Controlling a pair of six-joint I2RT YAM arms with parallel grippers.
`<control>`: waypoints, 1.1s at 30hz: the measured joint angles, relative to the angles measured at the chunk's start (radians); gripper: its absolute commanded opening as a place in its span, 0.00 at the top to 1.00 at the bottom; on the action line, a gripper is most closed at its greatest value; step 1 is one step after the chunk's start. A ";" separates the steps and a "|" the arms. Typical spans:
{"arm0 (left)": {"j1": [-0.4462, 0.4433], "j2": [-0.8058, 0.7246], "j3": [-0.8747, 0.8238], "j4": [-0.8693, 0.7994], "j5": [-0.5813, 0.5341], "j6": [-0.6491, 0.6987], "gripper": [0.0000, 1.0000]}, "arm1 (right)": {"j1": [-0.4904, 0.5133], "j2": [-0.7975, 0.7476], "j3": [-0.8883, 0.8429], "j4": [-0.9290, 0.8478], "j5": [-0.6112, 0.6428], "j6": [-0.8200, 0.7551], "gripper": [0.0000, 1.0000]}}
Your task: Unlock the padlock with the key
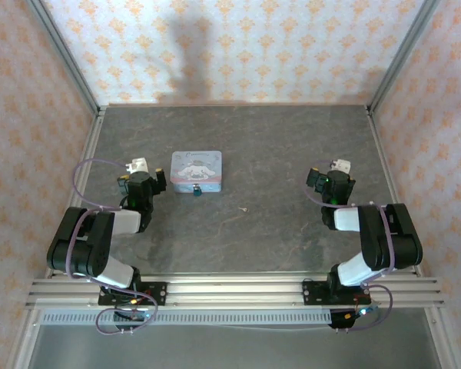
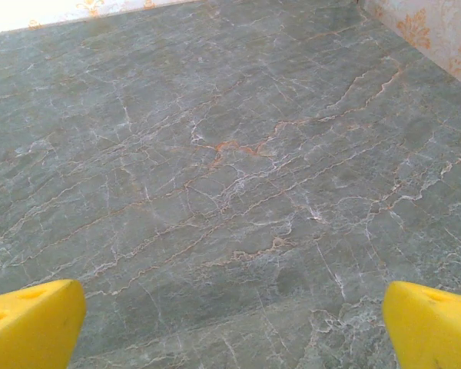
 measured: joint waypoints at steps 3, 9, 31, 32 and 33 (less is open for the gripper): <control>0.000 0.000 0.000 0.000 0.000 0.000 0.00 | 0.000 0.000 0.000 0.000 0.000 0.000 0.01; 0.000 0.000 0.000 0.000 0.000 0.000 0.00 | 0.000 0.000 0.000 0.000 0.000 0.000 0.01; 0.000 -0.003 0.000 -0.003 -0.007 0.000 0.00 | 0.000 0.000 0.000 0.000 0.000 0.000 0.01; 0.000 -0.013 0.000 -0.016 -0.011 -0.001 0.00 | 0.000 0.000 0.002 -0.002 0.000 0.000 0.01; 0.000 -0.036 0.000 -0.038 -0.019 -0.001 0.00 | 0.000 -0.003 0.006 -0.011 0.000 0.000 0.01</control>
